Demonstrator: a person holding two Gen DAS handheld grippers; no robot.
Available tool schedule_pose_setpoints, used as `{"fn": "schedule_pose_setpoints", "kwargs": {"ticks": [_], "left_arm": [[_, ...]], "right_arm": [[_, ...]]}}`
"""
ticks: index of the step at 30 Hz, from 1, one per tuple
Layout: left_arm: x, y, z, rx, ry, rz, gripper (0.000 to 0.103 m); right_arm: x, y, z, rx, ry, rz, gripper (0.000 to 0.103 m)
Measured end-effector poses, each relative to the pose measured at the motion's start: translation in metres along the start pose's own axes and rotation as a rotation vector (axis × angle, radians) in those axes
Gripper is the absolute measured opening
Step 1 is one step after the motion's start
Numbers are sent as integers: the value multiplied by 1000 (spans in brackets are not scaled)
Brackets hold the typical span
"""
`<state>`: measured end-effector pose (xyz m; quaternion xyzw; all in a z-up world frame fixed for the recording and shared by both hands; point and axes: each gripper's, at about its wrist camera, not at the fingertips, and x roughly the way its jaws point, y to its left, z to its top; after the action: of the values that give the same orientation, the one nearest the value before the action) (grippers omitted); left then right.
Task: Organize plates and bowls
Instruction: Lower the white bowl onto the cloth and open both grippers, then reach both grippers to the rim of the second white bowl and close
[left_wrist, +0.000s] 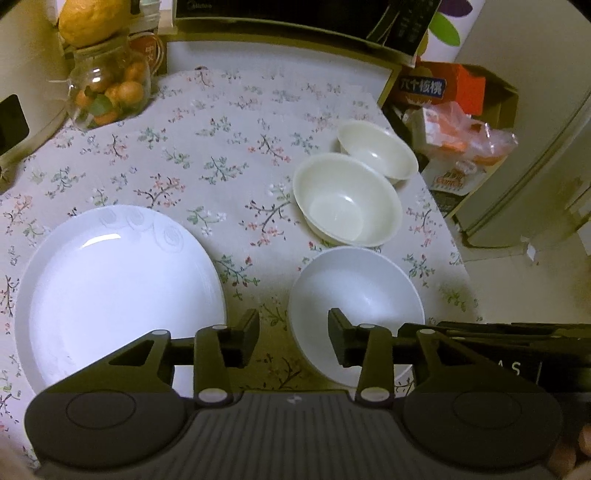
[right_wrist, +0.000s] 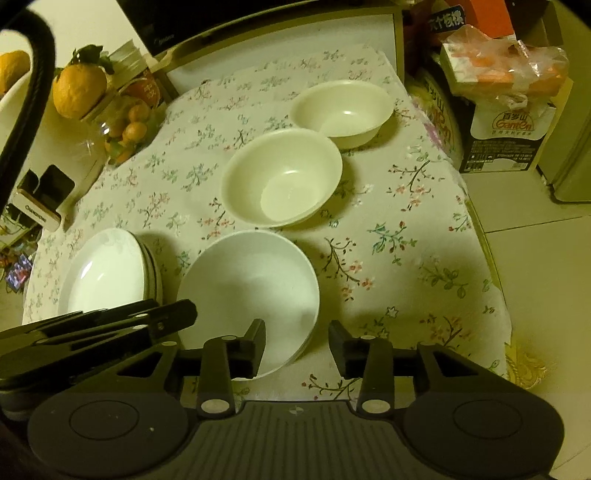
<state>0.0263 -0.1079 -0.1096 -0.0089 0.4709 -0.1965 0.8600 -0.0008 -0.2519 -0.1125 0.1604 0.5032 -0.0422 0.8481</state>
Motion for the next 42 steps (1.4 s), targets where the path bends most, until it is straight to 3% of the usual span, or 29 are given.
{"fn": "schedule_pose_setpoints", "kwargs": {"ticks": [12, 22, 33, 42], "left_arm": [[-17, -1, 13, 37, -81, 21, 44], [-11, 1, 22, 31, -99, 55, 54], [-2, -4, 29, 49, -123, 77, 62], [10, -5, 41, 49, -129, 96, 64]], "right_arm": [[-10, -6, 9, 18, -55, 6, 56], [-23, -10, 17, 27, -130, -3, 70], [-24, -23, 28, 83, -156, -26, 85], [-18, -28, 39, 114, -148, -29, 90]]}}
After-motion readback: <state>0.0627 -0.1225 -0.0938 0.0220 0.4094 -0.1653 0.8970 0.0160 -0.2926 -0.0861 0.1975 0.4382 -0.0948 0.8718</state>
